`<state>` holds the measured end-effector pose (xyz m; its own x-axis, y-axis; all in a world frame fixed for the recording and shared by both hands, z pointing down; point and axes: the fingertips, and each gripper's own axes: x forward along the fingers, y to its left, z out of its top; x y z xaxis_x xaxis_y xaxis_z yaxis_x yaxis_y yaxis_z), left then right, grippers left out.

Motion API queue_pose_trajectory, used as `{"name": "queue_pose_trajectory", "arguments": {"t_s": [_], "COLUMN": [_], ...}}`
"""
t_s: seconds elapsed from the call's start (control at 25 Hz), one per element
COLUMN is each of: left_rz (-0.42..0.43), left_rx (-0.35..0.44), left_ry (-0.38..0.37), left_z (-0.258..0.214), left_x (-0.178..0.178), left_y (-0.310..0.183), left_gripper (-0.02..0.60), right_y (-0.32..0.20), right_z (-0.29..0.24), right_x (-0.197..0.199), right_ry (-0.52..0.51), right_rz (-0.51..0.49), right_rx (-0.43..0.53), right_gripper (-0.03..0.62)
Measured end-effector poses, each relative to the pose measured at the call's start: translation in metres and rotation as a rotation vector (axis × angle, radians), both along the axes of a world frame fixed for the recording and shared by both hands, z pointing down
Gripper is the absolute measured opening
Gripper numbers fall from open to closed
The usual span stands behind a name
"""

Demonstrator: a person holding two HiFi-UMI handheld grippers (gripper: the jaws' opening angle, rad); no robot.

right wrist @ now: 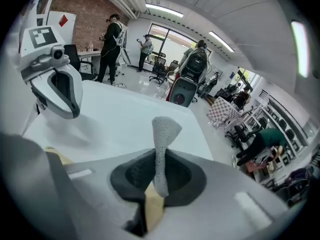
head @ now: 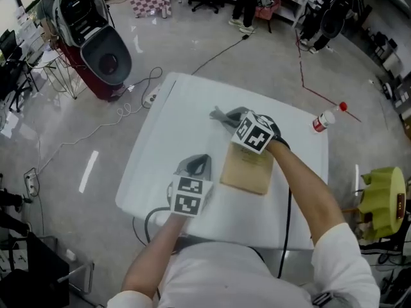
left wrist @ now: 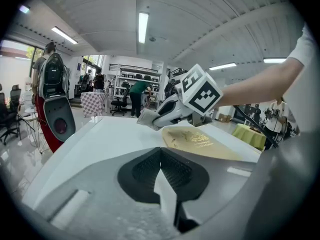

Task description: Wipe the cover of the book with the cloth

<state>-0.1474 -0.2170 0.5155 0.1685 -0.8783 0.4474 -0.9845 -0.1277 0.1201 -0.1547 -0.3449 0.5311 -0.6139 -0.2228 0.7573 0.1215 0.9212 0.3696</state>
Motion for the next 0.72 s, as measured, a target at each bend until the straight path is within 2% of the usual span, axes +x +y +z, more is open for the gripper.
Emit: {"name": "queue_pose_trajectory", "arguments": {"t_s": [0.24,0.72], "left_rz": [-0.028,-0.018], "left_rx": [-0.016,-0.015], "left_ry": [-0.006,-0.002], "left_z": [0.004,0.004], "left_x": [-0.015,-0.013], "left_y": [0.007,0.001], "left_gripper": [0.006,0.007], "right_y": [0.007,0.047], "right_z": [0.023,0.026], "right_x": [-0.009,-0.005], "right_ry": [0.072,0.056], "right_rz": [-0.048,-0.092], "right_rx": [0.015,-0.030], "right_gripper": [0.028,0.028]}}
